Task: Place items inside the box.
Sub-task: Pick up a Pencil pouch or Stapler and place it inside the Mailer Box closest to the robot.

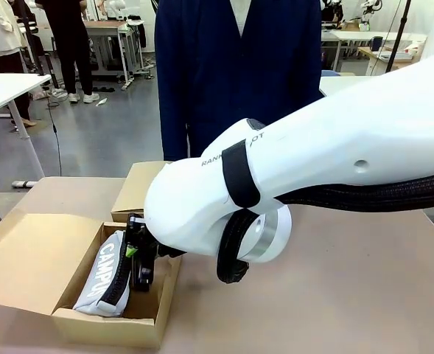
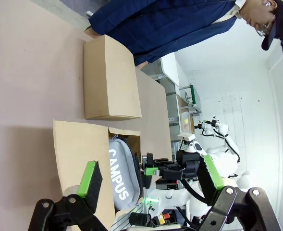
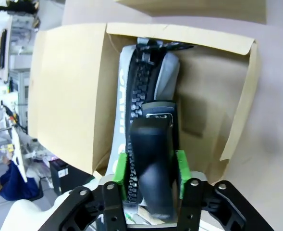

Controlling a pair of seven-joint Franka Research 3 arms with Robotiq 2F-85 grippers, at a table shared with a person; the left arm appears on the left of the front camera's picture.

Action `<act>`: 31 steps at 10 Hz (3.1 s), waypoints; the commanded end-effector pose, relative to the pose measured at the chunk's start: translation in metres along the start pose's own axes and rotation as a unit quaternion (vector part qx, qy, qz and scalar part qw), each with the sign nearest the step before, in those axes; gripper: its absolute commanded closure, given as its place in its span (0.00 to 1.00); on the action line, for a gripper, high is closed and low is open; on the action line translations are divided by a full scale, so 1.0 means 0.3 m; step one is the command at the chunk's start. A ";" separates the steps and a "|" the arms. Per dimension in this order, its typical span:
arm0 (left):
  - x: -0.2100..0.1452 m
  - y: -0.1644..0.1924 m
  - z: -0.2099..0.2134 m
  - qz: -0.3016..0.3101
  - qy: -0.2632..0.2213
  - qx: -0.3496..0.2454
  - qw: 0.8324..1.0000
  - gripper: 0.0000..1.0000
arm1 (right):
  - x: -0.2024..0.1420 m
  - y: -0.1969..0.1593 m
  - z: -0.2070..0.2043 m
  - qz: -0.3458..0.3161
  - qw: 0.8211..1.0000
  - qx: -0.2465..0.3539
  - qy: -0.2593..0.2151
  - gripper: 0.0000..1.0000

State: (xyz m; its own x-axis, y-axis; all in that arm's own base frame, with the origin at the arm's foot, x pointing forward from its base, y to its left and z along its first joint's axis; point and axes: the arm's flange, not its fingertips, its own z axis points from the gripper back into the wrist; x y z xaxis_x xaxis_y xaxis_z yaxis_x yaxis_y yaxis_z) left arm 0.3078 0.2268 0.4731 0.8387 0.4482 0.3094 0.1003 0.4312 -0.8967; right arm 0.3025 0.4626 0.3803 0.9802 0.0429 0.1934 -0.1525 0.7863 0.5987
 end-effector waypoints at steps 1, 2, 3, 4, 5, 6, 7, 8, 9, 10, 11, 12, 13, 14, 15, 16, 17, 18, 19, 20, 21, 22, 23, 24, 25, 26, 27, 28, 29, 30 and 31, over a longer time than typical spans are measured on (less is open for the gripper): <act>-0.003 -0.002 0.000 -0.009 -0.002 -0.008 1.000 0.00 | 0.008 0.010 0.015 0.003 1.000 -0.009 -0.018 0.00; -0.003 -0.002 0.000 -0.009 -0.002 -0.008 1.000 0.00 | 0.010 0.009 0.015 0.003 1.000 -0.010 -0.020 0.00; -0.003 -0.002 0.000 -0.009 -0.002 -0.008 1.000 0.00 | 0.009 0.009 0.015 0.002 1.000 -0.009 -0.019 0.00; -0.003 -0.002 0.000 -0.009 -0.002 -0.008 1.000 0.00 | 0.010 0.006 0.015 0.002 1.000 -0.011 -0.019 0.00; -0.003 -0.002 0.000 -0.009 -0.002 -0.008 1.000 0.00 | 0.012 0.004 0.015 0.002 1.000 -0.012 -0.016 0.00; -0.003 -0.002 0.000 -0.009 -0.002 -0.008 1.000 0.00 | 0.014 0.003 0.016 0.003 1.000 -0.013 -0.016 0.00; -0.003 -0.002 0.000 -0.009 -0.002 -0.008 1.000 0.00 | 0.017 0.003 0.017 0.004 1.000 -0.017 -0.017 0.00; -0.003 -0.002 0.000 -0.009 -0.002 -0.008 1.000 0.00 | 0.019 0.001 0.021 0.007 1.000 -0.021 -0.015 0.00; -0.003 -0.002 0.000 -0.009 -0.002 -0.008 1.000 0.00 | 0.027 -0.009 0.041 0.008 1.000 -0.025 -0.010 0.00; -0.003 -0.002 0.000 -0.009 -0.002 -0.008 1.000 0.00 | 0.049 -0.028 0.078 0.014 0.999 -0.048 0.017 0.00; -0.003 -0.002 0.000 -0.009 -0.002 -0.008 1.000 0.00 | 0.088 -0.073 0.145 0.011 0.995 -0.068 0.069 0.00; -0.003 -0.002 0.000 -0.009 -0.002 -0.008 1.000 0.00 | 0.117 -0.135 0.246 0.008 0.987 -0.079 0.137 0.00; -0.003 -0.002 0.000 -0.009 -0.002 -0.008 1.000 0.00 | 0.124 -0.208 0.377 -0.014 0.983 -0.068 0.170 0.00; -0.003 -0.002 0.000 -0.009 -0.002 -0.008 1.000 0.00 | 0.122 -0.278 0.499 -0.037 0.980 -0.049 0.188 0.00; -0.003 -0.002 0.000 -0.009 -0.002 -0.008 1.000 0.00 | 0.119 -0.357 0.616 -0.055 0.976 -0.023 0.207 0.00; -0.003 -0.002 0.000 -0.009 -0.002 -0.008 1.000 0.00 | 0.095 -0.462 0.749 -0.057 0.972 0.015 0.227 0.00; -0.003 -0.002 0.000 -0.009 -0.002 -0.008 1.000 0.00 | 0.078 -0.582 0.867 -0.053 0.969 0.076 0.228 0.00; -0.003 -0.002 0.000 -0.009 -0.002 -0.008 1.000 0.00 | 0.054 -0.704 0.963 -0.044 0.962 0.147 0.227 0.00; -0.003 -0.002 0.000 -0.009 -0.002 -0.008 1.000 0.00 | 0.006 -0.854 1.070 0.024 0.933 0.281 0.223 0.00; -0.003 -0.002 0.000 -0.009 -0.002 -0.008 1.000 0.00 | -0.041 -0.999 1.146 0.013 0.918 0.365 0.157 0.00; -0.003 -0.002 0.000 -0.009 -0.002 -0.008 1.000 0.00 | -0.099 -1.118 1.191 -0.018 0.906 0.419 0.064 0.00; -0.003 -0.002 0.000 -0.009 -0.002 -0.008 1.000 0.00 | -0.179 -1.191 1.194 -0.010 0.893 0.449 -0.026 0.00; -0.003 -0.002 0.000 -0.009 -0.002 -0.008 1.000 0.00 | -0.220 -1.210 1.171 -0.061 0.890 0.442 -0.095 0.00; -0.003 -0.002 0.000 -0.009 -0.002 -0.008 1.000 0.00 | -0.190 -1.171 1.111 -0.221 0.905 0.333 -0.143 0.00; -0.003 -0.002 0.000 -0.009 -0.002 -0.008 1.000 0.00 | -0.115 -1.252 1.319 -0.048 0.915 0.401 0.006 0.00; -0.003 -0.002 0.000 -0.009 -0.002 -0.008 1.000 0.00 | -0.115 -1.252 1.319 -0.048 0.915 0.401 0.006 0.00; -0.003 -0.002 0.000 -0.009 -0.002 -0.008 1.000 0.00 | -0.115 -1.252 1.319 -0.048 0.915 0.401 0.006 0.00; -0.003 -0.002 0.000 -0.009 -0.002 -0.008 1.000 0.00 | -0.115 -1.252 1.319 -0.048 0.915 0.401 0.006 0.00; -0.003 -0.002 0.000 -0.009 -0.002 -0.008 1.000 0.00 | -0.115 -1.252 1.319 -0.048 0.915 0.401 0.006 0.00; -0.003 -0.002 0.000 -0.009 -0.002 -0.008 1.000 0.00 | -0.115 -1.252 1.319 -0.048 0.915 0.401 0.006 0.00; -0.003 -0.002 0.000 -0.009 -0.002 -0.008 1.000 0.00 | -0.115 -1.252 1.319 -0.048 0.915 0.401 0.006 0.00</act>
State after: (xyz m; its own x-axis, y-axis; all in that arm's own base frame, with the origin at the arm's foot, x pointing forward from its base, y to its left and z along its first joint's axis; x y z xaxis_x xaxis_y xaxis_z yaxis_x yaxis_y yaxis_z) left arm 0.3073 0.2272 0.4732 0.8381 0.4492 0.3095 0.0999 0.4314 -0.8966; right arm 0.2781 -0.0730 0.4576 0.9969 -0.0004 0.0781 -0.0779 0.0740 0.9942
